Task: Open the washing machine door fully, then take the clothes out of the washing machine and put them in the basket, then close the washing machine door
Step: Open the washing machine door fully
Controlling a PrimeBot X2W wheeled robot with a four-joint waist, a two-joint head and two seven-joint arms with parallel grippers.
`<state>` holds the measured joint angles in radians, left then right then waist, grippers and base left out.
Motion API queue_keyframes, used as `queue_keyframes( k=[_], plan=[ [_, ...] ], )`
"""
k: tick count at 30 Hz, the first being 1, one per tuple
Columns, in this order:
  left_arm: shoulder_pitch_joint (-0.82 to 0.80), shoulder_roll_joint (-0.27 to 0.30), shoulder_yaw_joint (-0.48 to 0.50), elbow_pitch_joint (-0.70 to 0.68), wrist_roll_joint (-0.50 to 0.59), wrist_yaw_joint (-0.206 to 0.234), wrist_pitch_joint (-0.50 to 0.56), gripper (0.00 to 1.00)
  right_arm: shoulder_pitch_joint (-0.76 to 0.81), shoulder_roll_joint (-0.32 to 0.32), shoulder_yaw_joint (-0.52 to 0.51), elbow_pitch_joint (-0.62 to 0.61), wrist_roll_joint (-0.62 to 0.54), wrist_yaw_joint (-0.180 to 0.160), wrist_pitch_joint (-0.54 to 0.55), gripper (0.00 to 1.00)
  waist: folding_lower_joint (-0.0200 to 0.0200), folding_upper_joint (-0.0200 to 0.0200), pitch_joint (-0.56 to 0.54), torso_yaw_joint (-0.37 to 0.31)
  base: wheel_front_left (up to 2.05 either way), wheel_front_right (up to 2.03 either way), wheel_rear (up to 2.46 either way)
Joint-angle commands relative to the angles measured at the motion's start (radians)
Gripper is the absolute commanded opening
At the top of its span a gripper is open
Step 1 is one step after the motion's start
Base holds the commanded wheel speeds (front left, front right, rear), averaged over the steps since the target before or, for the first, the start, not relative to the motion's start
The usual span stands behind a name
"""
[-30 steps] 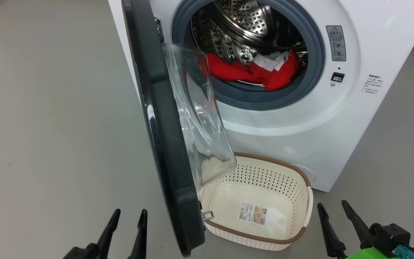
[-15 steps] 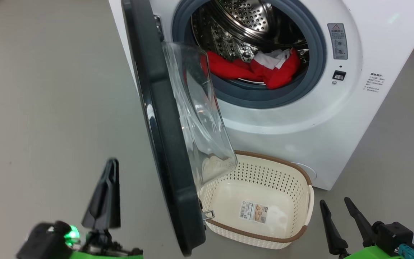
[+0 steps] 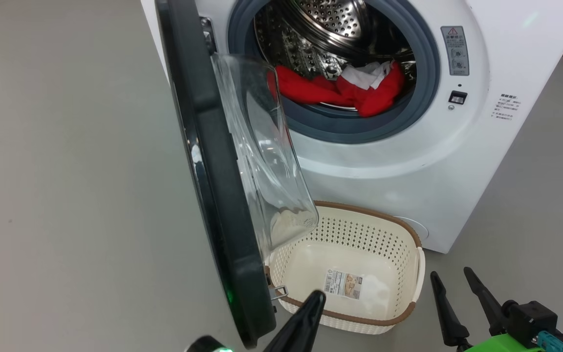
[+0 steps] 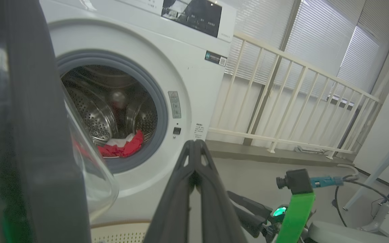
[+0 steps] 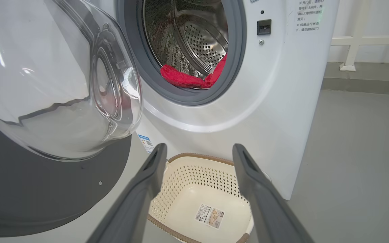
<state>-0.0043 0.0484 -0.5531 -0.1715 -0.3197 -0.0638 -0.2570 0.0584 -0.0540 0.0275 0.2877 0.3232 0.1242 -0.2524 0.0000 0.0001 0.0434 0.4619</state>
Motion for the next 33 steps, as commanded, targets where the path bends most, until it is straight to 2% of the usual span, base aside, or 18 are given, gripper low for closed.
queue_keyframes(
  k=[1,7,18,27,33],
  plan=[
    [-0.005,0.002,0.017,0.014,-0.029,-0.007,-0.005,0.0,-0.034,-0.005,0.031,-0.028,0.0,0.007,-0.009,1.0,0.0,-0.0001,0.004,-0.002,0.0,0.0,0.0],
    [-0.035,0.002,0.019,0.196,-0.107,0.02,-0.005,0.0,-0.046,-0.004,0.033,-0.03,0.0,0.007,-0.009,1.0,0.0,-0.0001,0.015,-0.007,0.0,0.0,0.0],
    [-0.059,0.002,0.12,0.256,-0.181,0.095,-0.005,0.0,-0.041,-0.002,0.03,-0.028,-0.001,0.007,-0.009,1.0,0.0,-0.0001,0.009,0.0,0.0,0.0,0.0],
    [-0.017,0.002,0.274,0.257,-0.15,0.116,-0.005,0.0,-0.039,0.0,0.032,-0.03,0.004,0.007,-0.009,1.0,0.0,-0.0001,0.011,0.008,0.0,0.0,0.0],
    [0.001,0.002,0.414,0.267,-0.106,0.108,-0.005,0.0,-0.034,0.001,0.032,-0.033,0.005,0.007,-0.009,1.0,0.0,-0.0001,0.012,0.017,0.0,0.0,0.0]
  ],
)
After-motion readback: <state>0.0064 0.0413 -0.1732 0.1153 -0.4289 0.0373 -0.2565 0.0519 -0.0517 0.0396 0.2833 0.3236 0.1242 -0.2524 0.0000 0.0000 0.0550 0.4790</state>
